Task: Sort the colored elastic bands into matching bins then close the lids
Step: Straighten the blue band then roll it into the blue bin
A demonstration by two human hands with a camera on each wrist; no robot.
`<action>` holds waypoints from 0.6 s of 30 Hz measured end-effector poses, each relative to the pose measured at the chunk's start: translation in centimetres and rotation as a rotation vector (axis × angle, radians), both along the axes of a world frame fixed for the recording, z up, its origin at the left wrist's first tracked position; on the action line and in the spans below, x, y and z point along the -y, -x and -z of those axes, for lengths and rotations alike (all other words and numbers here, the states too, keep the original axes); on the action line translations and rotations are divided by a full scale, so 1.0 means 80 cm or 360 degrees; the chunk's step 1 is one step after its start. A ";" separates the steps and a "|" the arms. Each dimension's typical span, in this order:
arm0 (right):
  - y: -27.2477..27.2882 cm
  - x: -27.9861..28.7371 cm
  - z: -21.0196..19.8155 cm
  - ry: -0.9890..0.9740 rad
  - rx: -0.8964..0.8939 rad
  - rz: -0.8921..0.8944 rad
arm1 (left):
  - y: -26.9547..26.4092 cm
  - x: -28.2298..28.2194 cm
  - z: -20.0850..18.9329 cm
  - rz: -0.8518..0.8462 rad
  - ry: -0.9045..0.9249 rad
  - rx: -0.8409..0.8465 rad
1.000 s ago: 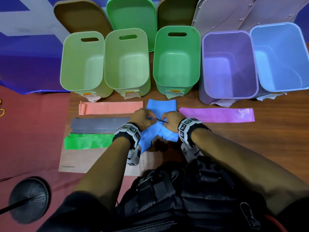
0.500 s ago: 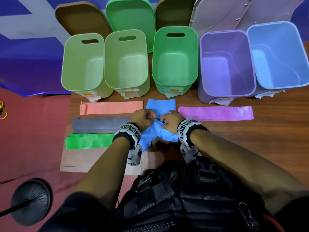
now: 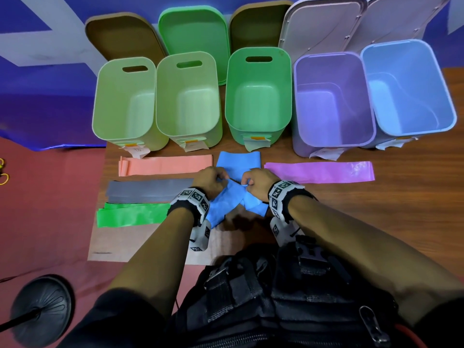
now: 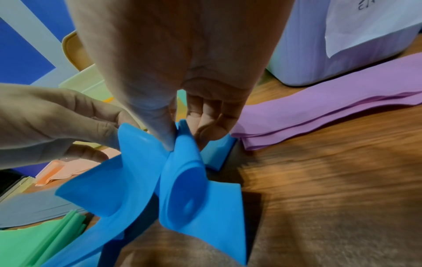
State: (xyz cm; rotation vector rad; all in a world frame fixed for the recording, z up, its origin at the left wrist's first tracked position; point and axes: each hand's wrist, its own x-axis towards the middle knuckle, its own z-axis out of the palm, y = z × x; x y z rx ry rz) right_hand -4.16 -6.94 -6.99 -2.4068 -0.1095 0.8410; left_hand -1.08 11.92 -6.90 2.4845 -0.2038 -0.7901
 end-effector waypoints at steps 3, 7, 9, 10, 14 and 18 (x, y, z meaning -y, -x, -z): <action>0.003 0.007 -0.002 -0.0021 0.0020 0.0029 | 0.001 0.007 -0.003 -0.0008 0.0039 0.0036; 0.011 0.016 -0.005 -0.0106 0.0002 0.0156 | 0.003 0.016 -0.001 -0.0066 0.0032 -0.0017; 0.015 0.021 -0.006 -0.0100 -0.0002 0.0169 | 0.006 0.020 0.000 -0.0067 0.0013 -0.0040; 0.017 0.023 -0.005 -0.0092 -0.0004 0.0179 | 0.008 0.022 0.000 -0.0059 0.0007 -0.0045; 0.019 0.026 -0.004 -0.0090 -0.0021 0.0182 | 0.013 0.021 -0.006 -0.0038 0.0000 -0.0051; 0.016 0.024 -0.009 -0.0136 -0.0070 0.0206 | 0.012 0.021 -0.013 -0.0022 0.0033 -0.0048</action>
